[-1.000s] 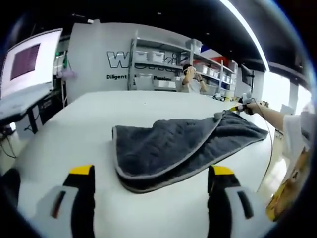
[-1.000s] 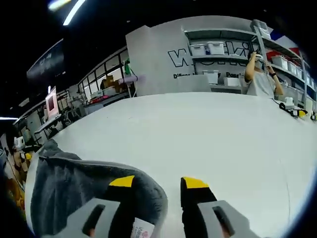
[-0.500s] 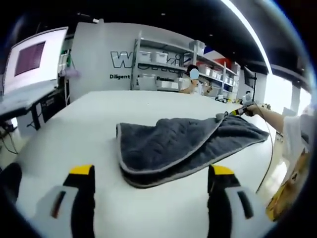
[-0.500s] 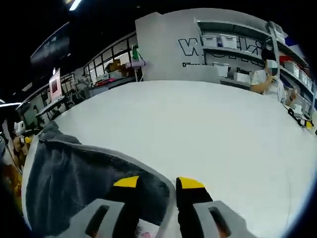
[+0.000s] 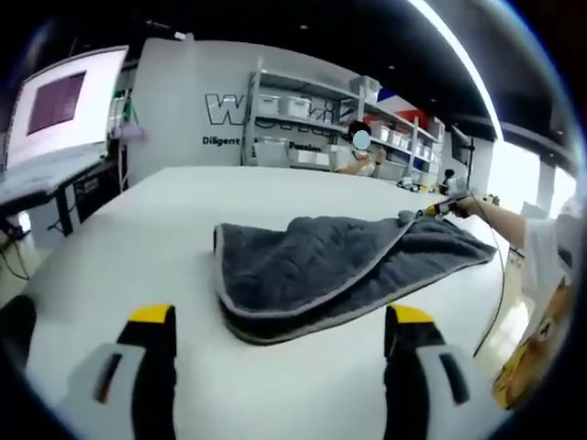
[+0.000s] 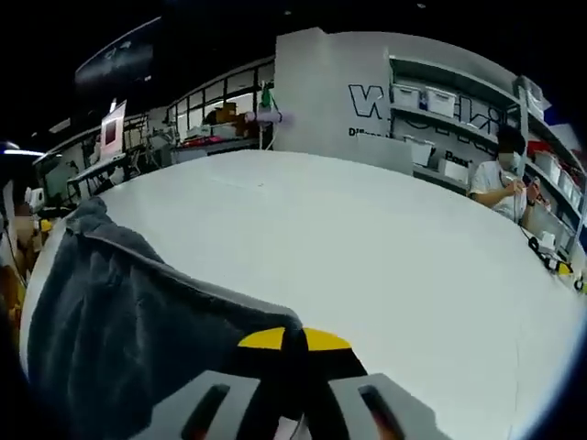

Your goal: Fold the towel on the table until its edges align and the towel forms a compact rectangular stack.

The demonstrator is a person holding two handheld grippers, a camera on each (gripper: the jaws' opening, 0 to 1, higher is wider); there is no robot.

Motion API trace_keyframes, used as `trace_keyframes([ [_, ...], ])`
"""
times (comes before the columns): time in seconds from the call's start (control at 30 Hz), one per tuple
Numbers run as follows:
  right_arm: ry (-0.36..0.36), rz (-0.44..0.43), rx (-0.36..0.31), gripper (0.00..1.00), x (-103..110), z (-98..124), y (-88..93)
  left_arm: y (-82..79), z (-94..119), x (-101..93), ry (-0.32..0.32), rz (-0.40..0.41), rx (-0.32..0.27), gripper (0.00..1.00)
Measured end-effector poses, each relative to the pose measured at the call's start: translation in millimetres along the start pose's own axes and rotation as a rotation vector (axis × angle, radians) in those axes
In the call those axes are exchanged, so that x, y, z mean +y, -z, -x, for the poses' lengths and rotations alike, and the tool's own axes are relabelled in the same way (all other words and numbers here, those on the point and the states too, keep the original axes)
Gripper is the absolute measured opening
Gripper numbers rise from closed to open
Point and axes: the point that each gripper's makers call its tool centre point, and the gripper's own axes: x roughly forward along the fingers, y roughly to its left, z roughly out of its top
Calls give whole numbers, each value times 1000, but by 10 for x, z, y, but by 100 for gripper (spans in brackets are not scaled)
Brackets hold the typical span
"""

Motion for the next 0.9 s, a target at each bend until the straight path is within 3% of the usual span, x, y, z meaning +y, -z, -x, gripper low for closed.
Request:
trace_keyframes([
  [0.17,33,58,-100,4,-1,229,-215,-32,16,-46,16,-5,-13,99],
  [0.4,41,183,-258,4,236,760,-469,-72,60,-92,31,-8,-32,99],
  [0.63,75,312,-351,4,520,1328,-450,-107,119,-157,48,-14,-48,99],
  [0.9,69,399,-471,4,955,1744,-412,-146,182,-263,61,-26,-60,98],
])
